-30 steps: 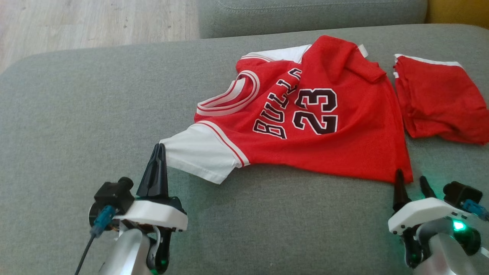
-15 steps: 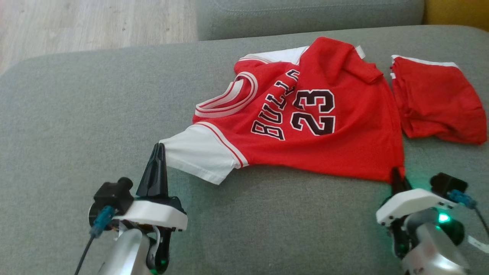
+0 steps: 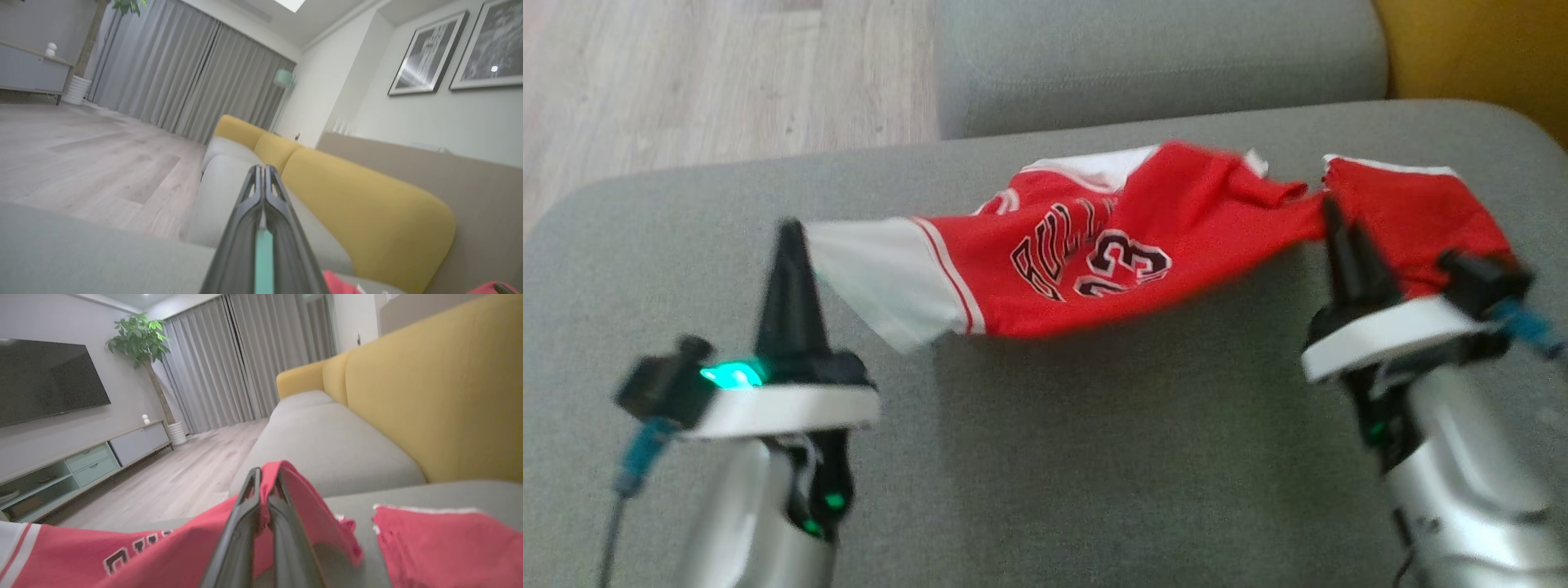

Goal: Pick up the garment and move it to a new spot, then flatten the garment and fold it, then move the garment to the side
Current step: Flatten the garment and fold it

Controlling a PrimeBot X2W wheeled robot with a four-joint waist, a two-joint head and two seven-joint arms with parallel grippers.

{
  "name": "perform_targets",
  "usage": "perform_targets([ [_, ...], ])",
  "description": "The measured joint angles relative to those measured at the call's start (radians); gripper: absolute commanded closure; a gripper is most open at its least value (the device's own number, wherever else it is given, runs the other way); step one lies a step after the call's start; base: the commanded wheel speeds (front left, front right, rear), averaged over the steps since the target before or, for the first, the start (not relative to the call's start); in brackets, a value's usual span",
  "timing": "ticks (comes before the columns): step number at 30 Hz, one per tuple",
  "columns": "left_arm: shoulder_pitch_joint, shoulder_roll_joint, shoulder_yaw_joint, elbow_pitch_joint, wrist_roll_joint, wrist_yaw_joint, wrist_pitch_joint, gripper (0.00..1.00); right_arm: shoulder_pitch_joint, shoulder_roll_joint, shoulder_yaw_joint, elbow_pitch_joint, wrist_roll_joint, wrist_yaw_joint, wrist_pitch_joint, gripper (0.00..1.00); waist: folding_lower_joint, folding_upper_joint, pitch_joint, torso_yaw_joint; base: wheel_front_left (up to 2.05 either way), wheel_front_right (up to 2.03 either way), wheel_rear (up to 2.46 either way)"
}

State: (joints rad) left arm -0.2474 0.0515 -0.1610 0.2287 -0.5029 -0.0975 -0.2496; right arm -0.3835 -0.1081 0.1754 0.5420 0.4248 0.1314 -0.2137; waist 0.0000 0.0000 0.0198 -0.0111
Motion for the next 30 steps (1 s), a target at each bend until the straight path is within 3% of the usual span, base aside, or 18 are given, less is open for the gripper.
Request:
perform_targets([
  [4,-0.049,-0.006,0.058,-0.090,-0.063,0.012,0.000,1.00,-0.019,-0.080,0.015,-0.189,0.020,0.000,0.063,1.00,0.0000,0.0000,-0.029,-0.002,0.00,0.00,0.00],
  [5,-0.096,-0.006,0.088,-0.155,-0.087,0.027,-0.003,1.00,-0.044,-0.109,0.023,-0.288,0.027,0.000,0.095,1.00,0.0000,0.0000,-0.039,-0.002,0.00,0.00,0.00],
  [11,-0.205,-0.013,0.127,-0.385,-0.163,0.080,0.022,1.00,-0.128,-0.162,0.019,-0.539,0.037,0.000,0.197,1.00,0.0000,0.0000,-0.058,-0.009,0.00,0.00,0.00],
  [16,-0.246,-0.016,0.180,-0.578,-0.193,0.215,0.098,1.00,-0.136,-0.142,-0.040,-0.679,0.043,0.000,0.316,1.00,-0.0001,0.0000,-0.063,-0.017,0.00,0.00,0.00],
  [20,-0.252,-0.016,0.181,-0.675,-0.220,0.292,0.173,1.00,-0.120,-0.107,-0.099,-0.765,0.019,0.000,0.403,1.00,-0.0001,0.0000,-0.050,-0.020,0.00,0.00,0.00],
  [25,-0.287,0.013,0.174,-0.636,-0.210,0.317,0.246,1.00,-0.095,-0.055,-0.153,-0.771,-0.029,0.000,0.486,1.00,-0.0001,0.0000,-0.006,-0.020,0.00,0.00,0.00],
  [30,-0.461,0.046,0.182,-0.382,-0.258,0.298,0.306,1.00,-0.212,-0.018,-0.180,-0.603,-0.029,0.000,0.542,1.00,0.0002,0.0000,0.091,-0.016,0.00,0.00,0.00],
])
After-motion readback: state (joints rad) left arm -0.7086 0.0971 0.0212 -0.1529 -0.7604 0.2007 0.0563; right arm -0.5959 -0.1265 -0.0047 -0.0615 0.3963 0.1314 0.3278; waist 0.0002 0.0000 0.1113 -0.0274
